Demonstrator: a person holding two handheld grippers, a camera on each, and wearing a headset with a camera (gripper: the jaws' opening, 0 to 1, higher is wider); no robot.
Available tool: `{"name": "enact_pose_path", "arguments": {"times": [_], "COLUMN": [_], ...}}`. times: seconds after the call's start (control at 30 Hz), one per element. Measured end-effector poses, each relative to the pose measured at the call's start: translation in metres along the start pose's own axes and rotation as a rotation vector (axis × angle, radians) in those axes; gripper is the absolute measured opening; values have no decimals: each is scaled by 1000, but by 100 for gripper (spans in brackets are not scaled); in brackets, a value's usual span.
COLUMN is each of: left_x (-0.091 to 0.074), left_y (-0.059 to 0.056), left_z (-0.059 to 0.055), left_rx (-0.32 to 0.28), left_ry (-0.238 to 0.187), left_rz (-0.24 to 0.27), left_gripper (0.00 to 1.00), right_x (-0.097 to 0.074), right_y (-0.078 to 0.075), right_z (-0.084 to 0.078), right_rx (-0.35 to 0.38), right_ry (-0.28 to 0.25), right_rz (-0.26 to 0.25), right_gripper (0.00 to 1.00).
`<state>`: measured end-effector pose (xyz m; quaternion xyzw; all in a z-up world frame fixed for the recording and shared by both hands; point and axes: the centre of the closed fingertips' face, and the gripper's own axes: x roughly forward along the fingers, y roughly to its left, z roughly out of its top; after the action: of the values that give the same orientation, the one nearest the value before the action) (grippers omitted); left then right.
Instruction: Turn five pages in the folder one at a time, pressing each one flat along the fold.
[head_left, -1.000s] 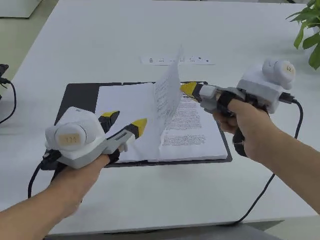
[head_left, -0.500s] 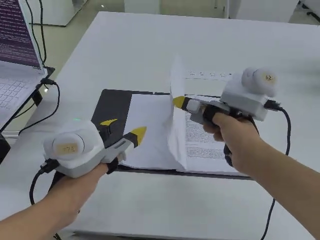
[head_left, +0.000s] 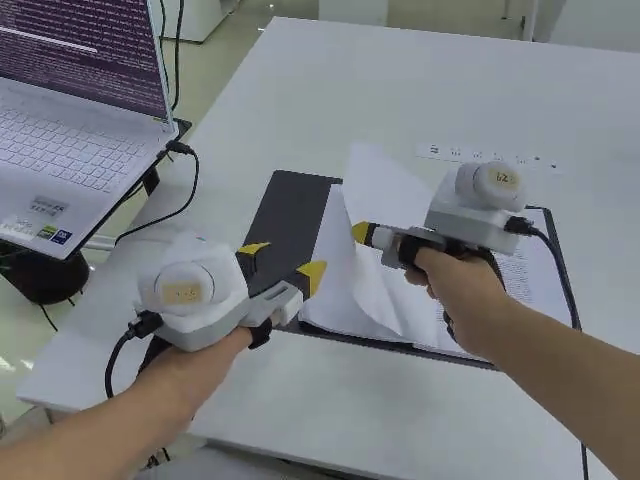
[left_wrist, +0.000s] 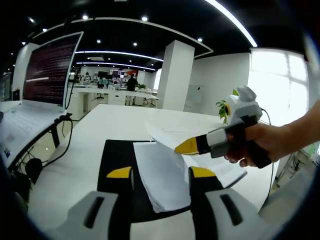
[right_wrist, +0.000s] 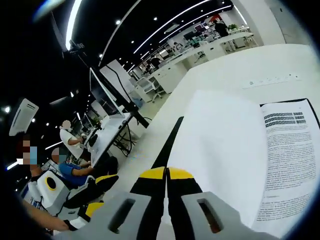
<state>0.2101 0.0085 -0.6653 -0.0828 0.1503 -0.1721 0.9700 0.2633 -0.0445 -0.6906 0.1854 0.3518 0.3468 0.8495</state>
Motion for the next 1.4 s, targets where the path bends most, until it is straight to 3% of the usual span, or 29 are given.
{"name": "enact_pose_path", "arguments": {"times": [0.3,0.5,0.67,0.93,1.07,1.17,1.4], "left_x": [-4,-3,0,11,18,26,50], "left_y": [6,8,9,7,1,-7,-25], "left_z": [-12,-21,-28,-40,-47,-54,-72], "left_rx": [3,6,16,41,58,77,106], "left_ry": [33,62,89,128,151,173,222], "left_rz": [2,6,5,-9,-26,-41,-65], "left_gripper": [43,43,43,43,43,42,41], "right_x": [46,64,69,63,56,43,13], "right_y": [-16,-21,-25,-24,-23,-30,-62], "right_z": [-33,-45,-51,-50,-44,-39,-25], "right_rx": [-47,-60,-61,-58,-20,-35,-28], "right_ry": [99,136,149,123,85,68,28], "right_rz": [-24,-29,-35,7,42,29,-18], "right_gripper": [0,0,0,0,8,1,1]}}
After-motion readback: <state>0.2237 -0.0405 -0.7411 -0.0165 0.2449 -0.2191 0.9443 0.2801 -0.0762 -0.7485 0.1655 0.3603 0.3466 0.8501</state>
